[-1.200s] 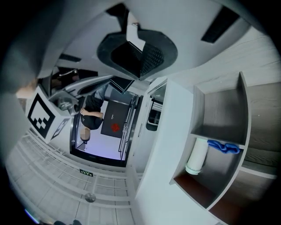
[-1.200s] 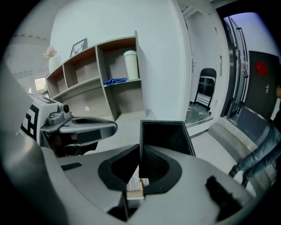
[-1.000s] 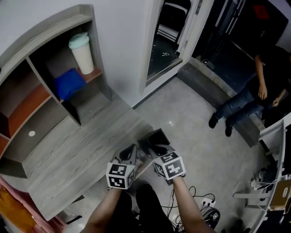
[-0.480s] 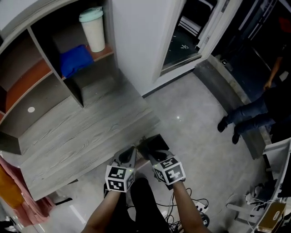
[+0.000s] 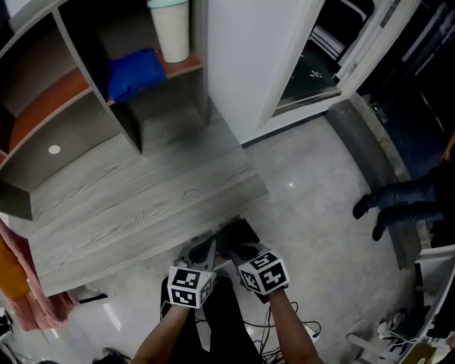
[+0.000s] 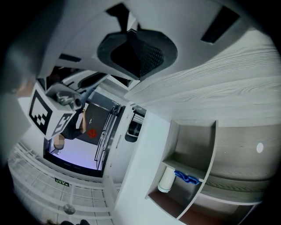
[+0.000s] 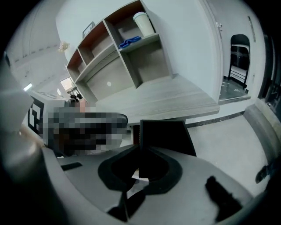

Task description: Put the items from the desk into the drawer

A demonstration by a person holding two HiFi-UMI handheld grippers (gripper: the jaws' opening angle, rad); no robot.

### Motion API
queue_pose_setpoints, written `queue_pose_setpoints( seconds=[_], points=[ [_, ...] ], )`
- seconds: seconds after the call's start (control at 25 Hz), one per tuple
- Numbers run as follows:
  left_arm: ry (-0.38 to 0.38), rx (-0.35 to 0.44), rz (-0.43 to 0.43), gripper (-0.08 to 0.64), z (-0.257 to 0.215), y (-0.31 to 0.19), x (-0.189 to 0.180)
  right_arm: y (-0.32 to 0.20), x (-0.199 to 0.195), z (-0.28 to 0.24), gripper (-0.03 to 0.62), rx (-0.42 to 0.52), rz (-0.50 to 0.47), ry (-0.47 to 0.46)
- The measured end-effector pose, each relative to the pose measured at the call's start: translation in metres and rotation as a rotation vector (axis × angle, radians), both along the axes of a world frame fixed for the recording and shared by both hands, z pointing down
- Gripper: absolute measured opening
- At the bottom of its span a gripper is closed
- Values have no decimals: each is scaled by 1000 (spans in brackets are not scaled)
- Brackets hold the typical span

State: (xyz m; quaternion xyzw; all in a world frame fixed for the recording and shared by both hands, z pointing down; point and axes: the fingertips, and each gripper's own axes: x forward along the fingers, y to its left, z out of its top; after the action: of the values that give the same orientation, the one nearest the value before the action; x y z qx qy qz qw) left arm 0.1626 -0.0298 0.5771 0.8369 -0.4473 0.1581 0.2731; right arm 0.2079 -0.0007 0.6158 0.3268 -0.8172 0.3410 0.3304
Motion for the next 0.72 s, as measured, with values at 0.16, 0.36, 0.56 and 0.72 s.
queue_pose_setpoints(
  seconds=[0.16,0.36,0.56,0.72],
  points=[
    [-7,-15,-24,9,13,3,-6,2,-14,13,37,-31,-36,-62],
    [-17,-35,-39,9,25,7,-8,5,-26,27,37,-78,-61,-145],
    [-29,-42,-52,9,35,5,-10,5,-34,37,37,-129,-69,-233],
    [-33,-44,-66,9,39,0,-13,6,-36,45,35,-144,-78,-266]
  ],
)
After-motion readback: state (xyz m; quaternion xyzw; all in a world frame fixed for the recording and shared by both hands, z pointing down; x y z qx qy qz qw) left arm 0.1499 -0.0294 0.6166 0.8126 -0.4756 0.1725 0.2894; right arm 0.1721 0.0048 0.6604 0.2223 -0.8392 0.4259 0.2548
